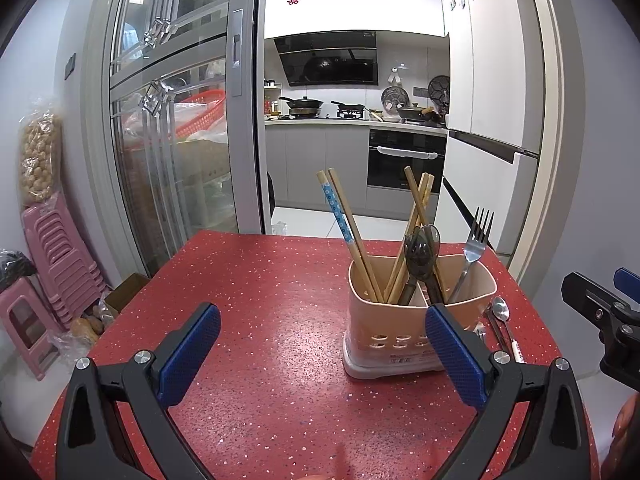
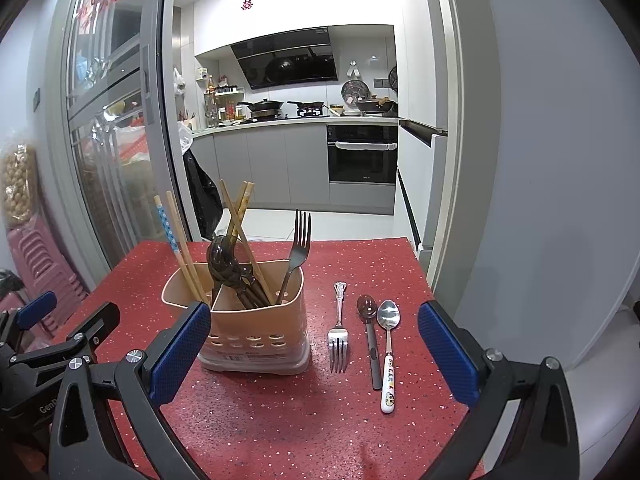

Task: Organize utensils

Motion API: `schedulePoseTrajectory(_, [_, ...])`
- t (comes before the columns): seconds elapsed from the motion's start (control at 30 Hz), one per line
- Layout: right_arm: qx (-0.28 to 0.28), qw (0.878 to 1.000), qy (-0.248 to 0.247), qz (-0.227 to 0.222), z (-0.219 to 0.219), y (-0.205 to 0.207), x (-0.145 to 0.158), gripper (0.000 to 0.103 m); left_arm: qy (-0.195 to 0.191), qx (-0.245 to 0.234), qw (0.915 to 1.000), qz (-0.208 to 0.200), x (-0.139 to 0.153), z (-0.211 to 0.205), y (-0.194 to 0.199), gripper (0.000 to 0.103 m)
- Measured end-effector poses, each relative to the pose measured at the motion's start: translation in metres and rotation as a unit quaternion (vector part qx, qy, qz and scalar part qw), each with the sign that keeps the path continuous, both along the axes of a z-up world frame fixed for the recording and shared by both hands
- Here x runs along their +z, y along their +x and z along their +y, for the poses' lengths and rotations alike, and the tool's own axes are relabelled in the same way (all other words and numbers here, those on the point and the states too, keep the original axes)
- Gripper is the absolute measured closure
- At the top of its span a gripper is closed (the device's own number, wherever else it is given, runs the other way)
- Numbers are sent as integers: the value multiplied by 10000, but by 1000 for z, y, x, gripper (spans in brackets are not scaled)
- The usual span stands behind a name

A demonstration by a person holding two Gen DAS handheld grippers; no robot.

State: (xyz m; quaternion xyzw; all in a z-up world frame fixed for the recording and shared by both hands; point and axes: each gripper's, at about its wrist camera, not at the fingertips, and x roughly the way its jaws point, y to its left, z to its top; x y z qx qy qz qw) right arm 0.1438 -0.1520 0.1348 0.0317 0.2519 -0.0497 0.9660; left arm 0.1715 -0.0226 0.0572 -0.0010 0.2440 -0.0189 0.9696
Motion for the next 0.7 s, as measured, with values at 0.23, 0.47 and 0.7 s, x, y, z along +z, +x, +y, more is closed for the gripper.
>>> schedulePoseTrajectory(0.23, [1, 10000, -6, -1, 0, 0, 0, 0, 23, 12, 10000, -6, -1, -1, 0, 0])
schedulePoseTrajectory(0.47, [-8, 10000, -9, -4, 1, 0, 0, 0, 17, -13, 10000, -18, -1, -1, 0, 0])
schedulePoseTrajectory(0.7, [-1, 10000, 0, -11, 0, 0, 0, 0, 55, -27, 10000, -41, 0, -3, -2, 0])
